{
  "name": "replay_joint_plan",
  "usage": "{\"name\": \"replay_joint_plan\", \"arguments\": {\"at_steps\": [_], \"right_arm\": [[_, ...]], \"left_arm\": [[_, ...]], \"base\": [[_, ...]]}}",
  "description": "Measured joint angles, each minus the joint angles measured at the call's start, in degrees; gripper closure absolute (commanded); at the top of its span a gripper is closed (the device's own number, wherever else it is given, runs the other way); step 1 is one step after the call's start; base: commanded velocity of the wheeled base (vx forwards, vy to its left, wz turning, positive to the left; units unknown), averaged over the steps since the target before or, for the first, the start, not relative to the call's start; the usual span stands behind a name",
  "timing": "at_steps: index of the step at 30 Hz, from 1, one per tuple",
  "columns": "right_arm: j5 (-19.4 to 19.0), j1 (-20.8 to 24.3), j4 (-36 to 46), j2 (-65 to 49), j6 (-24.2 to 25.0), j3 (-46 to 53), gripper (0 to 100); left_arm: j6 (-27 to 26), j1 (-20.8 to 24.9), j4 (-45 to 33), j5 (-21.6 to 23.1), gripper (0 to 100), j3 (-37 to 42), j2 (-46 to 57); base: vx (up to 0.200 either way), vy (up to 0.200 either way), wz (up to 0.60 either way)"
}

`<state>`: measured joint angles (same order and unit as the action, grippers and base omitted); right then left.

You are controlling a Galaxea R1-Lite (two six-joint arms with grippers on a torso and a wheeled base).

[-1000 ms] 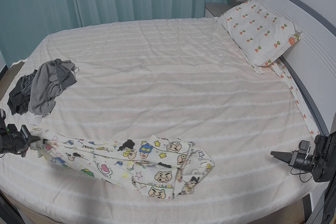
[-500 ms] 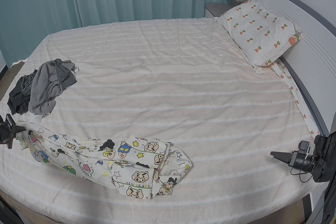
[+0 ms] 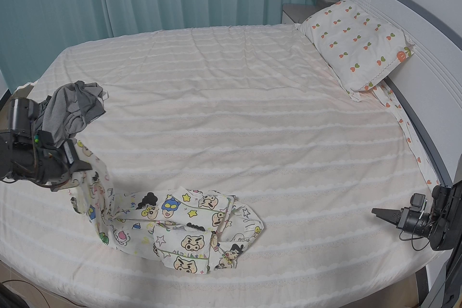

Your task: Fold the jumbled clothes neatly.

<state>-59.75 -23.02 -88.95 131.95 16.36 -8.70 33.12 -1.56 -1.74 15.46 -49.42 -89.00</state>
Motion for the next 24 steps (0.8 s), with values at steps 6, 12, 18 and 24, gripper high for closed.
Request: {"name": "replay_joint_plan", "arguments": {"at_steps": [6, 12, 18, 24], "right_arm": [[0.02, -0.02, -0.02, 0.0, 0.0, -0.05, 0], [0.0, -0.02, -0.02, 0.02, -0.05, -0.33, 0], [0.0, 0.0, 0.0, 0.05, -0.09, -0.66, 0], [0.0, 0.0, -0.02, 0.13, -0.77, -0.74, 0]], "left_arm": [[4.58, 16.71, 1.01, -9.08, 100, -3.08, -3.41], [10.09, 33.22, 3.95, -15.86, 100, -7.44, -9.81], [15.43, 44.73, 12.39, -20.3, 100, -10.89, -17.36], [16.29, 47.34, 13.51, -21.39, 100, -12.02, -22.14]], "base": [[0.0, 0.0, 0.0], [0.0, 0.0, 0.0], [0.0, 0.0, 0.0], [0.0, 0.0, 0.0]]}}
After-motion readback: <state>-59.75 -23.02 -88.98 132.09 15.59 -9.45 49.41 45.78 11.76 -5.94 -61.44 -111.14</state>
